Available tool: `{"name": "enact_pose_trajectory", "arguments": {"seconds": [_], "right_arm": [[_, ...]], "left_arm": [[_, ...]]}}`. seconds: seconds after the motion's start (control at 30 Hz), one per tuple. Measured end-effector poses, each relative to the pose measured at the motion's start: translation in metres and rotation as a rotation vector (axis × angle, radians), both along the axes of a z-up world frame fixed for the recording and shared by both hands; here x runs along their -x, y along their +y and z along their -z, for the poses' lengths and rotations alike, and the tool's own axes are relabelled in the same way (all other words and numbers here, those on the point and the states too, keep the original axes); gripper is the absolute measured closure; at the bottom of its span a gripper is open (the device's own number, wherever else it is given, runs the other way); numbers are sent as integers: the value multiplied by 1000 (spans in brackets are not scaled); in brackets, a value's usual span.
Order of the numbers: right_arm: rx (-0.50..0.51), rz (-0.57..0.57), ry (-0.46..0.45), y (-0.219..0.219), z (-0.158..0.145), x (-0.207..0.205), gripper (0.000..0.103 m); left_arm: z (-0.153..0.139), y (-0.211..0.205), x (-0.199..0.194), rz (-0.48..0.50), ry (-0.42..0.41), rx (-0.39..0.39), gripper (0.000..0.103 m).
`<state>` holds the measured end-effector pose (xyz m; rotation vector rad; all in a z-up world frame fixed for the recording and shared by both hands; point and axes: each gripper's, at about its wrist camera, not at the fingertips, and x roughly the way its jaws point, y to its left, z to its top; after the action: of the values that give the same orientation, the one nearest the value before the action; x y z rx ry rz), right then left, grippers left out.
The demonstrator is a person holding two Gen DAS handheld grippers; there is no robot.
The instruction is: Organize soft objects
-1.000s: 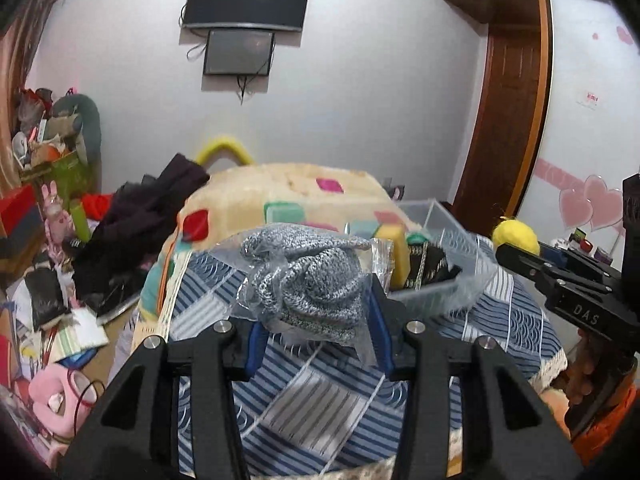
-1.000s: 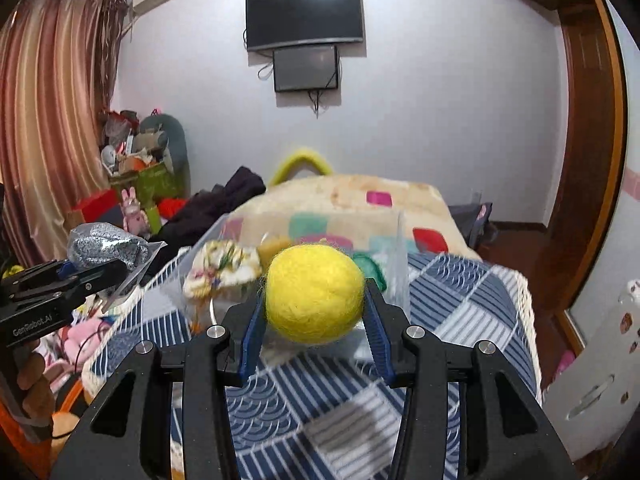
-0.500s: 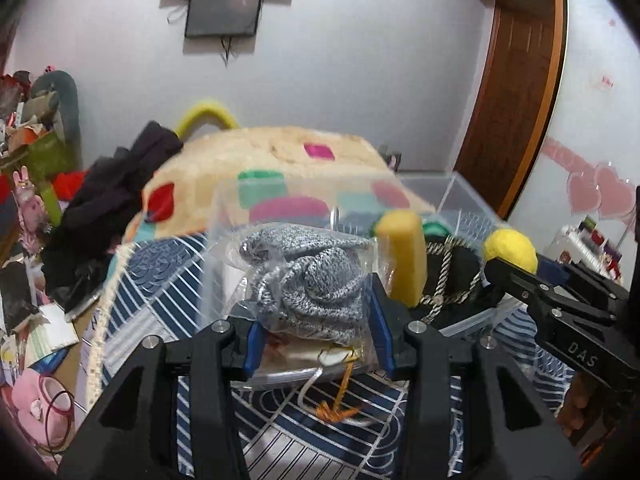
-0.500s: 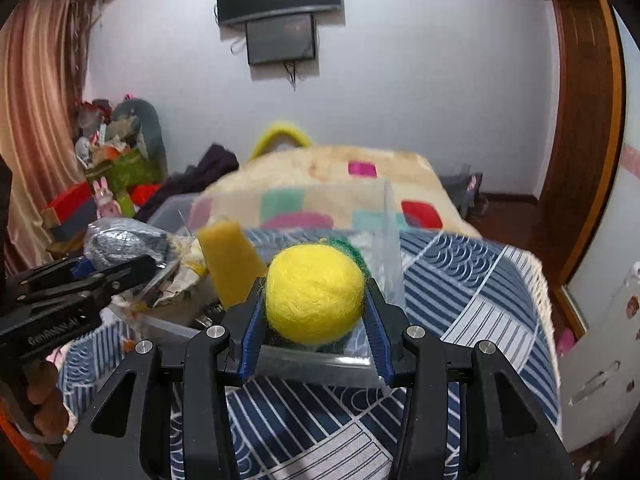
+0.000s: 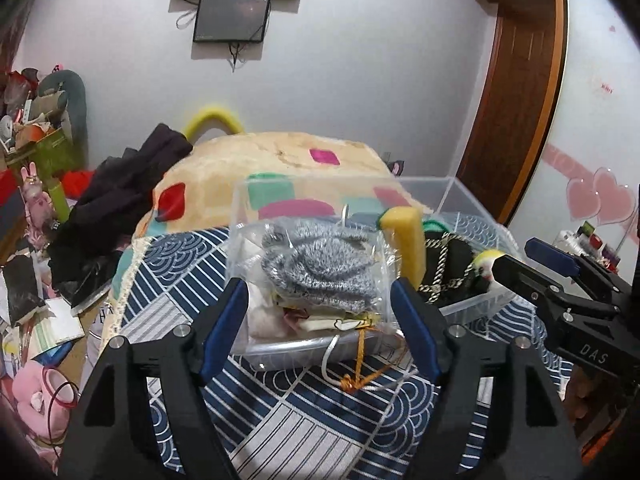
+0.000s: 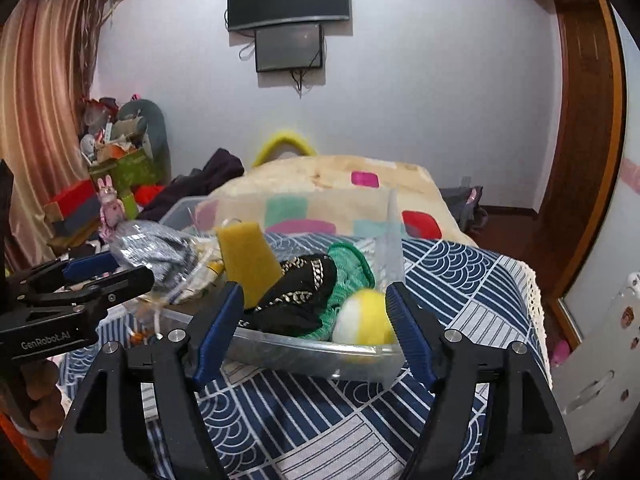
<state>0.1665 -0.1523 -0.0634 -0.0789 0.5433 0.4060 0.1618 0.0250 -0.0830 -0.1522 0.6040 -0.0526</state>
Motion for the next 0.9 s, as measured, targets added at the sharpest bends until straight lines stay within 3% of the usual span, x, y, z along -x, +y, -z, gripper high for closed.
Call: {"name": "enact_pose_trajectory", "arguments": {"seconds": [0.5,0.67,0.9], "right_arm": [[-91,-45,-194,-11,-57,62,18],[-123,-44,-254,-17,-70,78,8],[-136,-42,-315,-15,-78,93,4]], "left_arm": [[-64,-10,80,-15,-227,-33,8],[-78,-17,103,-6,-287,-48,4],[-91,-22,127,-1,-340,-54,1]]}}
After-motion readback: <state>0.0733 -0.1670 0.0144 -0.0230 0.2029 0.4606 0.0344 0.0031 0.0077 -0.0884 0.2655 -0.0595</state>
